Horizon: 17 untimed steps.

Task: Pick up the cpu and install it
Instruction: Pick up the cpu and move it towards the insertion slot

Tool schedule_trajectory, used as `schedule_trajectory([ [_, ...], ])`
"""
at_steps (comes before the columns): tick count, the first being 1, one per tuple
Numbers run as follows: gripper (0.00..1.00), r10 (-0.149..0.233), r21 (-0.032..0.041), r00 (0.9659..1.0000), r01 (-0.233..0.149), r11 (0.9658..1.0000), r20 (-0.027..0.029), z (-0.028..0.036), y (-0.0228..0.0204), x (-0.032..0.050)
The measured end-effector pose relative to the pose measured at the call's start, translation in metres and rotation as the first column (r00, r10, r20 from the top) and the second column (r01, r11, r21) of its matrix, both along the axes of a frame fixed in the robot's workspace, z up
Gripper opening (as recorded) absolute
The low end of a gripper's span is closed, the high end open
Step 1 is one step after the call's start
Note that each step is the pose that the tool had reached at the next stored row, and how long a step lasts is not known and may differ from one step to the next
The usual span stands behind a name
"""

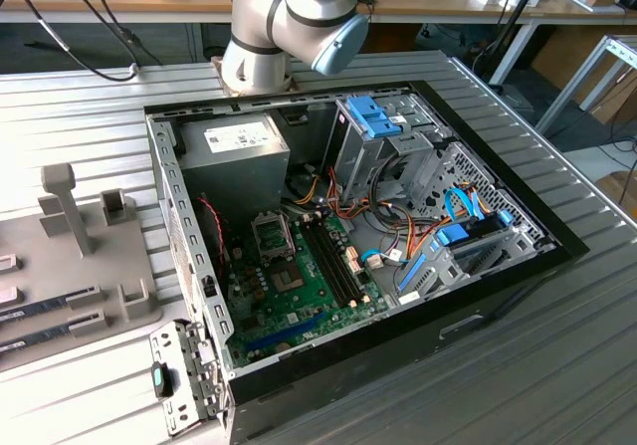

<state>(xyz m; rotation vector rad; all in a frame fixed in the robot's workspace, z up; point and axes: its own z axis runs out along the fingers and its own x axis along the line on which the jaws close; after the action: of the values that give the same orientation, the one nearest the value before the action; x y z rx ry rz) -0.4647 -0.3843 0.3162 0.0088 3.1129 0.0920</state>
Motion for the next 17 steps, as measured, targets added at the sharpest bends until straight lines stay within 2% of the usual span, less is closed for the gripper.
schedule_trajectory([
  [17,0.47,0.000,0.0069,1.0000,0.000,1.0000,0.0000,0.0024,0.0000,0.0000],
])
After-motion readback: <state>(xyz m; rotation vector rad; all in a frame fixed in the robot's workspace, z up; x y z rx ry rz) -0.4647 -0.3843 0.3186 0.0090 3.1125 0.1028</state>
